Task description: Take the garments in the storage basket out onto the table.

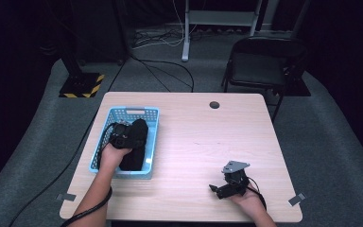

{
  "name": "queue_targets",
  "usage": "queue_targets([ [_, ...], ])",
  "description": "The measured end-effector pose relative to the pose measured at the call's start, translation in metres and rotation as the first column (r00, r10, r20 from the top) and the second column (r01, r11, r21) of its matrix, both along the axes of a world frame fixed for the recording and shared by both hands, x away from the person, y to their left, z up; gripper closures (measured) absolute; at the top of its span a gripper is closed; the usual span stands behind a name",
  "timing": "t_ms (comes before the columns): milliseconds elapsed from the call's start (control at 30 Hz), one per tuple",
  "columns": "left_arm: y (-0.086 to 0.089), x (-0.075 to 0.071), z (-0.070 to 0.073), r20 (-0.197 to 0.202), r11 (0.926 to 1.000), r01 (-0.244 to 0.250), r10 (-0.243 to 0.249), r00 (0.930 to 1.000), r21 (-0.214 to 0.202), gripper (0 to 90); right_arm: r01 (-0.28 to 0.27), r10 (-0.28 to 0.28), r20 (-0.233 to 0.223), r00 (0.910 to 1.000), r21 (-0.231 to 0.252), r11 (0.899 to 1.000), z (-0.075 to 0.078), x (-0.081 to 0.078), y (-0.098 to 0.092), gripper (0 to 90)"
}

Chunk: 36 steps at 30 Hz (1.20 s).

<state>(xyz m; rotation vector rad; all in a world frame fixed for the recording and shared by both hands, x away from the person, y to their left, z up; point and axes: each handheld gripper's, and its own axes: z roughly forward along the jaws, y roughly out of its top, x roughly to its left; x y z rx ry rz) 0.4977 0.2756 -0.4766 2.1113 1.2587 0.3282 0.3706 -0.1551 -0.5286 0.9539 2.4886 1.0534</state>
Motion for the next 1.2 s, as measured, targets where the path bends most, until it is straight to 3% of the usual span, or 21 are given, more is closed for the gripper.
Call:
queue_targets([
  [133, 0.001, -0.003, 0.004, 0.031, 0.9999, -0.001, 0.002, 0.9995, -0.016, 50.1, 0.000, 0.000, 0.000, 1.0000, 0.000, 1.000, 0.000, 0.000, 0.000, 2.1],
  [533, 0.008, -0.011, 0.018, 0.100, 0.9959, 0.018, -0.009, 0.9949, -0.089, 50.9, 0.000, 0.000, 0.000, 1.0000, 0.000, 1.000, 0.000, 0.000, 0.000, 2.1],
  [800, 0.011, -0.020, 0.033, 0.158, 0.9938, 0.038, -0.022, 0.9872, -0.104, 51.0, 0.000, 0.000, 0.000, 1.0000, 0.001, 1.000, 0.000, 0.000, 0.000, 2.1],
  [1200, 0.023, -0.031, 0.050, 0.219, 0.9895, 0.023, 0.009, 0.9756, -0.143, 51.0, 0.001, -0.001, 0.000, 1.0000, 0.001, 1.000, 0.000, 0.000, 0.000, 2.1],
])
